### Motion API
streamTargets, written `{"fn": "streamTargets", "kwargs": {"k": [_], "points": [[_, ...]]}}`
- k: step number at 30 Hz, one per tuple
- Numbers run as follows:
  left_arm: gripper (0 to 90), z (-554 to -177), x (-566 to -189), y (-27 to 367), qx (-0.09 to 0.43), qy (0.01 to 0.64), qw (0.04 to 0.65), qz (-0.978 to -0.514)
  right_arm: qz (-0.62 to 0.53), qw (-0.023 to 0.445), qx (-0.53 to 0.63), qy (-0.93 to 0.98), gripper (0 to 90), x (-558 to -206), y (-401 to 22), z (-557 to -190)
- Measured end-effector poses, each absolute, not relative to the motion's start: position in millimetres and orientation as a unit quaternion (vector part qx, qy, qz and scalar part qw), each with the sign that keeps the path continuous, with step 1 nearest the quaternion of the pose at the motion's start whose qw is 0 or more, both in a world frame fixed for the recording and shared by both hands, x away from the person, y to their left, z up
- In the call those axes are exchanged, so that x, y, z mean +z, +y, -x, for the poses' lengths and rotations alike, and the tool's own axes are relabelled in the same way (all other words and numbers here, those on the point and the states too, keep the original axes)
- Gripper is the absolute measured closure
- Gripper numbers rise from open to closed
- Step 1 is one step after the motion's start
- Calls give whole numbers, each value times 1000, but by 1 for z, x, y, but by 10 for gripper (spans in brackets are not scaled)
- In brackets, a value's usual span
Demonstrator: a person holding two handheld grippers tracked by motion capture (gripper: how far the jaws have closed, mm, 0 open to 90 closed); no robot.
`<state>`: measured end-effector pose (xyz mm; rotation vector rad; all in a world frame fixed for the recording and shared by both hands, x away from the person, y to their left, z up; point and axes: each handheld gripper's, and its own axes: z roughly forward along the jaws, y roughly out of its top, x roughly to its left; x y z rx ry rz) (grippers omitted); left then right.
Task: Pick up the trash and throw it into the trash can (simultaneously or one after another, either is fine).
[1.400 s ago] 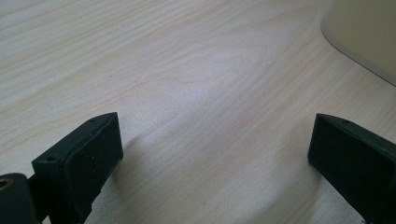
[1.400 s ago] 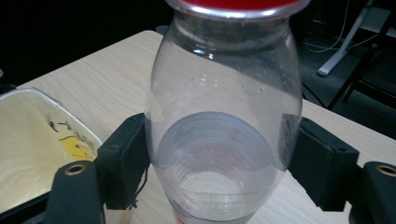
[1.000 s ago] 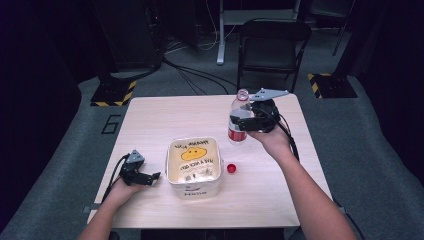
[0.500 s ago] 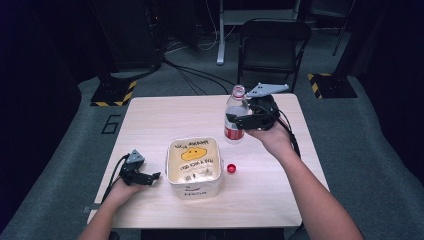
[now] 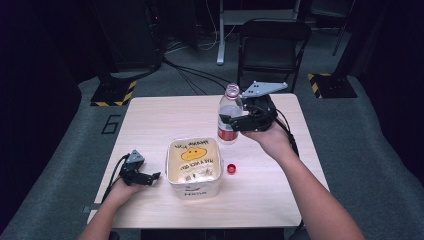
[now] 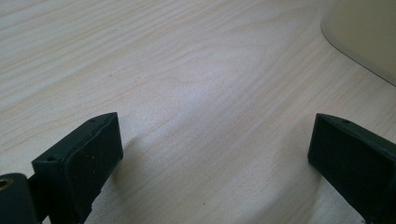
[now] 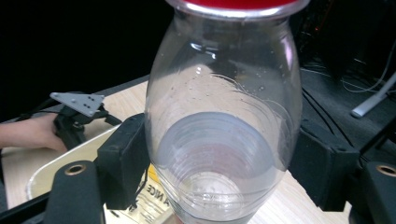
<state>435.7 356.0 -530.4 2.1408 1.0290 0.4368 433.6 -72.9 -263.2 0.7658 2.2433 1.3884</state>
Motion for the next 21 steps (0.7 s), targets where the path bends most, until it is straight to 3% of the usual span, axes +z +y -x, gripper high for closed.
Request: {"fn": "streamTargets", "kwargs": {"k": [21], "points": [[29,-436,-530,356,168,398,355,-829,-224,170,507,815,254,-255,-40,-422]]}}
